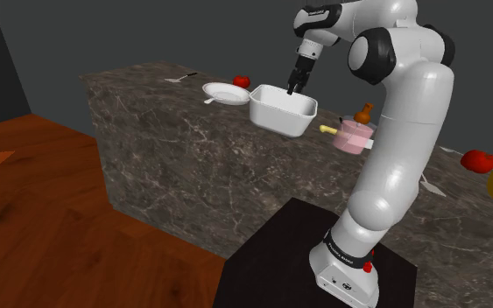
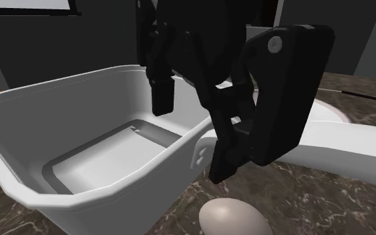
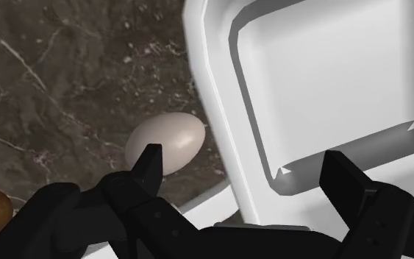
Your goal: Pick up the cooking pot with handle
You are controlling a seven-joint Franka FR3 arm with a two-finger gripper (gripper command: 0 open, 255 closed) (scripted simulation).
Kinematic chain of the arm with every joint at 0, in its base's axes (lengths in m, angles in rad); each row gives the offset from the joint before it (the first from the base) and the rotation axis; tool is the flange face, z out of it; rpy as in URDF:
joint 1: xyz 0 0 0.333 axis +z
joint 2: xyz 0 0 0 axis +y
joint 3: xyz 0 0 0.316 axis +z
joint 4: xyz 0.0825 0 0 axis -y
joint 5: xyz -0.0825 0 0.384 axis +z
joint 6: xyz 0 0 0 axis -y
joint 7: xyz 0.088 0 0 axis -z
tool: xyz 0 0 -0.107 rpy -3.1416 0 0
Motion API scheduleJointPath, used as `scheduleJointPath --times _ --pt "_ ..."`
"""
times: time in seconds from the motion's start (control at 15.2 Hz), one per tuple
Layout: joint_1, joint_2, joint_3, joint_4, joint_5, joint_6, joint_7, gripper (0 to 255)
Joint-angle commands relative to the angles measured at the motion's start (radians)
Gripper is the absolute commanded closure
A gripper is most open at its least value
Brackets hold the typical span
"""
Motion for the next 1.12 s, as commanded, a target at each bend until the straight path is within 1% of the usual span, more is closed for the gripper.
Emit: scheduleJointPath --times 0.0,0.13,0.26,0.33,0.92,1.06 --pt "0.003 0.002 0.002 -0.024 0.002 0.026 -0.002 0" --pt "0.006 0.003 0.003 -0.058 0.004 0.06 -0.007 0" --pt "0.006 0.003 0.003 -0.058 0.004 0.06 -0.007 0" --pt "0.008 -0.002 0.003 -0.063 0.001 0.061 -0.004 255" --pt "0.006 0.003 0.003 -0.058 0.004 0.06 -0.007 255" --pt "0.004 0.002 0.002 -0.032 0.002 0.033 -0.003 255"
